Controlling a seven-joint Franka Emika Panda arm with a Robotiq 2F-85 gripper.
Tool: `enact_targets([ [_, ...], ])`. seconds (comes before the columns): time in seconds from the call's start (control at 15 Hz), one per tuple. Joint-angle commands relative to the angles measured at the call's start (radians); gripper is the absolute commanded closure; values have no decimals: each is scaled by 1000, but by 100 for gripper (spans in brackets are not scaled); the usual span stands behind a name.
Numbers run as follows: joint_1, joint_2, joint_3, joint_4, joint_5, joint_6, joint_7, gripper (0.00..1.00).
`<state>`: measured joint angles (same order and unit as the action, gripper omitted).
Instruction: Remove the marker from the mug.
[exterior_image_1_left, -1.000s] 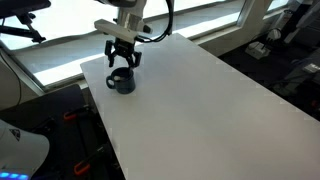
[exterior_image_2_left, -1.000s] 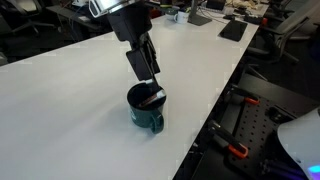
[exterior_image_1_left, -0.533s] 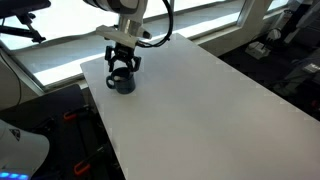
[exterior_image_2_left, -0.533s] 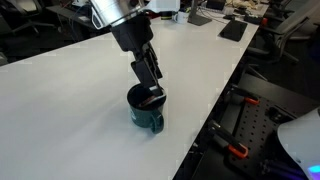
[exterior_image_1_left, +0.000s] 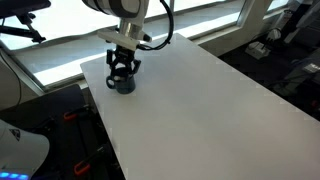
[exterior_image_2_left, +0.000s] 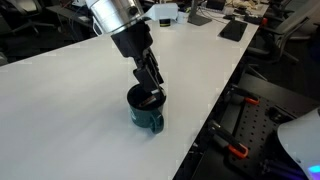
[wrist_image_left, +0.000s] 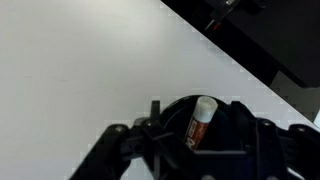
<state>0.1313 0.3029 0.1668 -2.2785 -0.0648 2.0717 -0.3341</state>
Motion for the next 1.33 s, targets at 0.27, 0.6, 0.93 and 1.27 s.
enact_targets([
  [0.27,3,14,2,30,-14,-35,19,45],
  [0.6,5,23,-1,44,-13,-57,39,52],
  [0.93,13,18,-2,53,-12,-100,97,45],
  [1.27,26,15,0,76,-12,-175,155,46],
])
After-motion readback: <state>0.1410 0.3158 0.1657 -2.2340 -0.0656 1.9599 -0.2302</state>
